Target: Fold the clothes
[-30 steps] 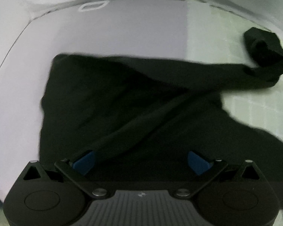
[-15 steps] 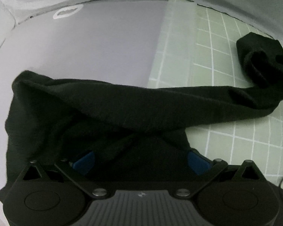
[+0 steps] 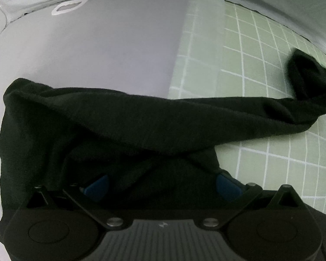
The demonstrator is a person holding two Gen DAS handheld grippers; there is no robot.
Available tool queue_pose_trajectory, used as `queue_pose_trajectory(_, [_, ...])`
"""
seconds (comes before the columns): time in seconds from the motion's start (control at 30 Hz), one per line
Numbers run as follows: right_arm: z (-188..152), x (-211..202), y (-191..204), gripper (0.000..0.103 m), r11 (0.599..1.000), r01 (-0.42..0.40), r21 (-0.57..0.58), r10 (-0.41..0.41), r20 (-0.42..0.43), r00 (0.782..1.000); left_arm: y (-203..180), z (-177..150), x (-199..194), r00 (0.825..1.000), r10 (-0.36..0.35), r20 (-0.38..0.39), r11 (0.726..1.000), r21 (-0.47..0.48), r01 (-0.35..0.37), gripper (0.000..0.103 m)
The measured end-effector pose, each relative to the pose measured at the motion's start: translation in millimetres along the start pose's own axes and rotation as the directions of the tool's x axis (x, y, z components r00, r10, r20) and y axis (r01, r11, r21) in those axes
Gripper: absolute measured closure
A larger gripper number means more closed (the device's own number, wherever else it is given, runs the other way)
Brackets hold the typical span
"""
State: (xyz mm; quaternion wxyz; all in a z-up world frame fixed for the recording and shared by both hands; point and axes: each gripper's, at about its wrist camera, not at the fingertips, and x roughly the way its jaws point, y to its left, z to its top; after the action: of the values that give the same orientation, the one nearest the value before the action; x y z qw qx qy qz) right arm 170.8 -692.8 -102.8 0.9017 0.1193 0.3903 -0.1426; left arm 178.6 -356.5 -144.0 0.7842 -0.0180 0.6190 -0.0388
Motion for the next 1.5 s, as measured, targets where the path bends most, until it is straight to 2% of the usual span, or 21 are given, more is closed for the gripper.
queue_pose_trajectory(0.1, [-18,-44,-37,0.09,0.994,0.104,0.021,-0.104,-0.002,0.995,-2,-4,-1,0.999,0.033,-0.02,0.999,0.032,-0.033,0.0])
queue_pose_trajectory(0.2, [-34,-87,-74,0.09,0.981,0.192,0.023,-0.192,-0.016,0.981,-5,-10,-5,0.998,0.058,-0.004,0.996,0.064,-0.057,0.0])
queue_pose_trajectory(0.37, [-43,-135,-123,0.09,0.964,0.236,0.121,-0.232,-0.046,0.972,-3,-11,-4,0.998,0.068,-0.01,0.996,0.058,-0.067,0.0])
queue_pose_trajectory(0.43, [-38,-139,-134,0.09,0.955,0.235,0.18,-0.229,-0.053,0.972,-2,-8,-3,0.998,0.064,-0.013,0.997,0.053,-0.064,0.0])
queue_pose_trajectory(0.47, [-34,-137,-138,0.094,0.951,0.233,0.203,-0.226,-0.055,0.972,-2,-7,-2,0.998,0.062,-0.013,0.997,0.053,-0.062,0.0])
queue_pose_trajectory(0.5, [-29,-133,-141,0.102,0.946,0.241,0.218,-0.234,-0.057,0.971,-2,-6,-1,0.998,0.06,-0.014,0.997,0.055,-0.059,0.0])
queue_pose_trajectory(0.7, [-5,-96,-132,0.101,0.953,0.22,0.208,-0.219,-0.031,0.975,-4,6,4,0.998,0.051,-0.035,0.998,0.042,-0.05,0.0])
queue_pose_trajectory(0.77, [2,-84,-128,0.097,0.957,0.209,0.203,-0.209,-0.021,0.978,-5,7,5,0.998,0.054,-0.036,0.998,0.034,-0.053,0.0])
queue_pose_trajectory(0.83, [10,-72,-125,0.079,0.96,0.198,0.198,-0.2,-0.011,0.98,-6,6,5,0.998,0.06,-0.031,0.998,0.027,-0.059,0.0])
queue_pose_trajectory(0.87, [7,-70,-123,0.063,0.958,0.197,0.208,-0.199,-0.01,0.98,-7,6,5,0.998,0.062,-0.03,0.998,0.023,-0.061,0.0])
queue_pose_trajectory(0.9, [-3,-72,-122,0.056,0.951,0.201,0.233,-0.204,-0.014,0.979,-8,7,5,0.997,0.065,-0.03,0.998,0.021,-0.064,0.0])
queue_pose_trajectory(0.97, [-26,-75,-121,0.054,0.93,0.225,0.29,-0.22,-0.047,0.974,-10,7,5,0.997,0.074,-0.028,0.997,0.026,-0.074,0.0])
queue_pose_trajectory(1.03, [-45,-69,-124,0.048,0.909,0.251,0.333,-0.228,-0.106,0.968,-16,9,5,0.995,0.095,-0.024,0.995,0.044,-0.094,0.0])
queue_pose_trajectory(1.2, [-74,-65,-112,0.043,0.898,0.273,0.345,-0.232,-0.157,0.96,-37,8,2,0.99,0.143,-0.011,0.979,0.149,-0.14,0.0])
queue_pose_trajectory(1.33, [-79,-63,-93,0.043,0.917,0.285,0.278,-0.248,-0.162,0.955,-48,-8,0,0.995,0.094,-0.036,0.984,0.157,-0.087,0.0])
queue_pose_trajectory(1.4, [-82,-63,-83,0.049,0.935,0.276,0.22,-0.245,-0.161,0.956,-54,-21,-1,0.995,0.088,-0.05,0.982,0.171,-0.078,0.0])
queue_pose_trajectory(1.47, [-85,-67,-77,0.065,0.948,0.251,0.195,-0.224,-0.149,0.963,-60,-45,-7,0.994,0.094,-0.047,0.978,0.19,-0.084,0.0])
queue_pose_trajectory(1.5, [-87,-69,-75,0.08,0.953,0.237,0.189,-0.211,-0.148,0.966,-69,-56,-11,0.994,0.095,-0.046,0.978,0.193,-0.084,0.0])
